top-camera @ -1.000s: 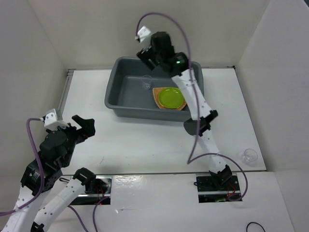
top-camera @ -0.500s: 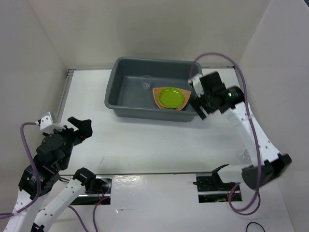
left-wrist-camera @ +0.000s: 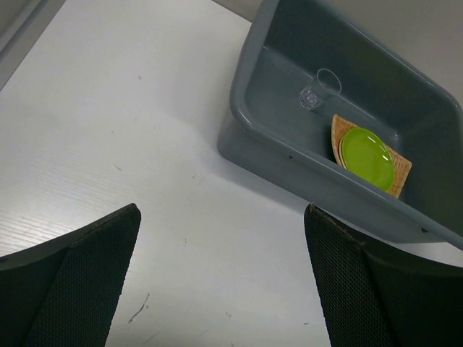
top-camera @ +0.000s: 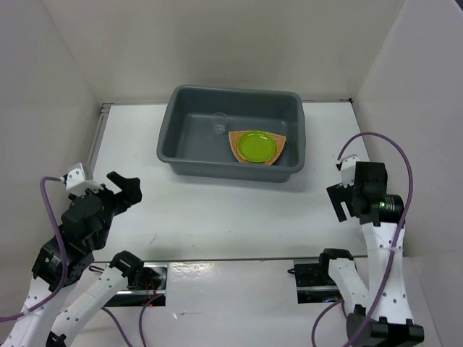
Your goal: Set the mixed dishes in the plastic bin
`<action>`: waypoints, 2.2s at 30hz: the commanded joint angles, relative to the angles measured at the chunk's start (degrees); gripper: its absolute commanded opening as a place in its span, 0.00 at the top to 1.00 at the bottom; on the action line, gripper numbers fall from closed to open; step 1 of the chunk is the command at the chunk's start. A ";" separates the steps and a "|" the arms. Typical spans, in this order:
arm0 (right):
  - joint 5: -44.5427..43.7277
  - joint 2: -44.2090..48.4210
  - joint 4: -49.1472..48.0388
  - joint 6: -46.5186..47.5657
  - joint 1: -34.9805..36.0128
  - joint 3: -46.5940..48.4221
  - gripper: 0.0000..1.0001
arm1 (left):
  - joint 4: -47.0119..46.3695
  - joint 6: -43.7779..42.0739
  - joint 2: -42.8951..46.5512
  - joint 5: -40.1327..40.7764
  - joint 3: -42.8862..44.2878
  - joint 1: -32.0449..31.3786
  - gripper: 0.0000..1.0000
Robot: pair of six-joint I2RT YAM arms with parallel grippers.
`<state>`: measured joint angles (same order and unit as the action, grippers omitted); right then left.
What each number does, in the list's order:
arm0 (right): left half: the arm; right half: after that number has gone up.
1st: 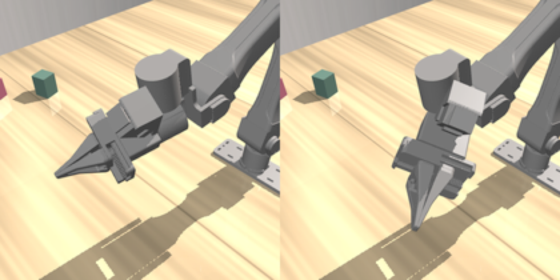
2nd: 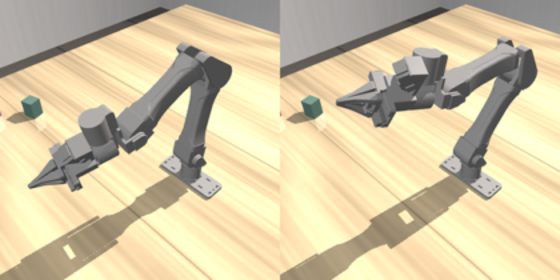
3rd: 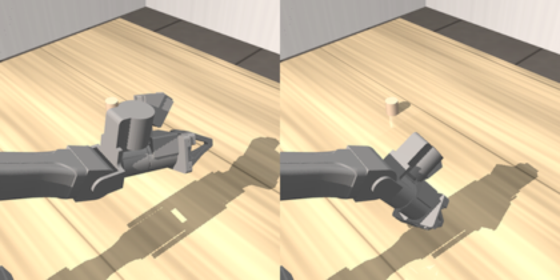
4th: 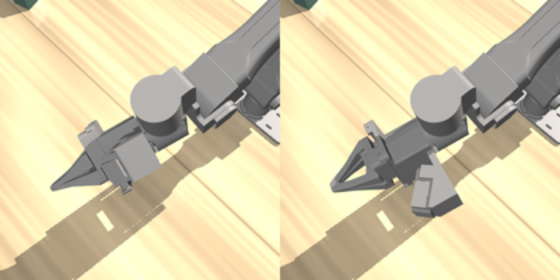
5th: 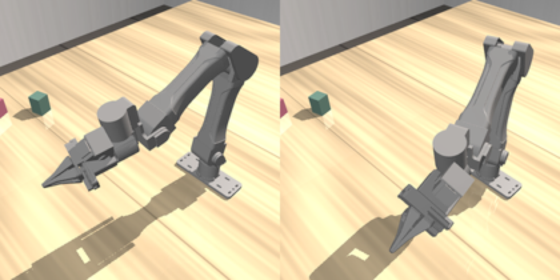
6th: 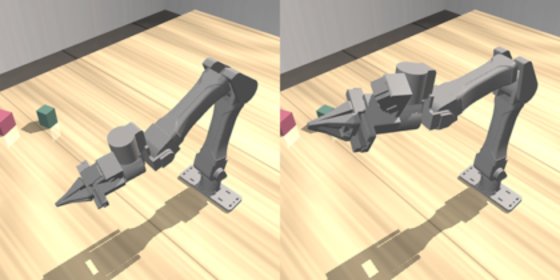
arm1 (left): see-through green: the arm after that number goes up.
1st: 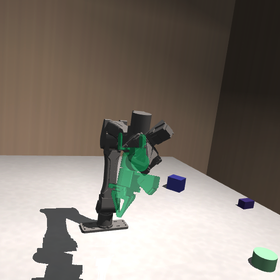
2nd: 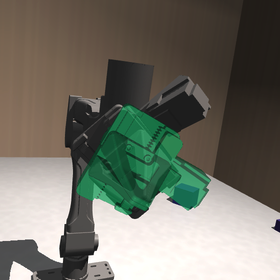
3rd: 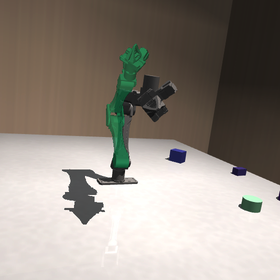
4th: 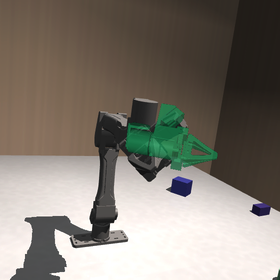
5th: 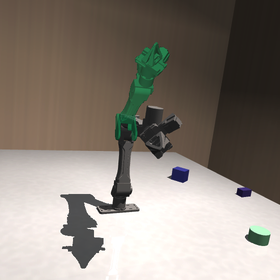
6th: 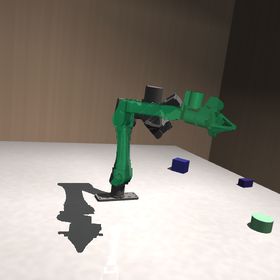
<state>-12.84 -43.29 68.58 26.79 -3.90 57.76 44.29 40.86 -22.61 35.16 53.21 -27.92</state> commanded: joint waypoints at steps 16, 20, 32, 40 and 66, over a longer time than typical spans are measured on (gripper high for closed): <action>1.85 -4.61 -8.81 30.95 -21.05 -12.32 0.00 | -2.81 -1.40 0.46 -1.93 0.14 0.32 0.00; 0.27 -7.41 -10.39 33.50 -25.00 -14.86 0.00 | -2.81 -1.40 1.60 -1.93 -0.39 0.32 0.00; 3.96 -15.94 -7.32 46.07 -30.99 -14.34 0.00 | -3.34 -1.93 2.66 -1.93 -0.39 0.32 0.00; 3.96 -21.74 -6.79 46.60 -30.99 -13.81 0.08 | -3.34 -1.93 3.71 -1.93 -0.39 0.32 0.00; 17.92 -29.31 5.94 38.45 -23.91 16.08 1.00 | -3.86 -1.93 5.30 -1.93 -0.92 0.32 0.00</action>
<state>-3.57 -75.40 67.85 67.99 -33.06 57.06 43.18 40.42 -17.98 33.17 52.49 -27.92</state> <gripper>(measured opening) 0.067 1.000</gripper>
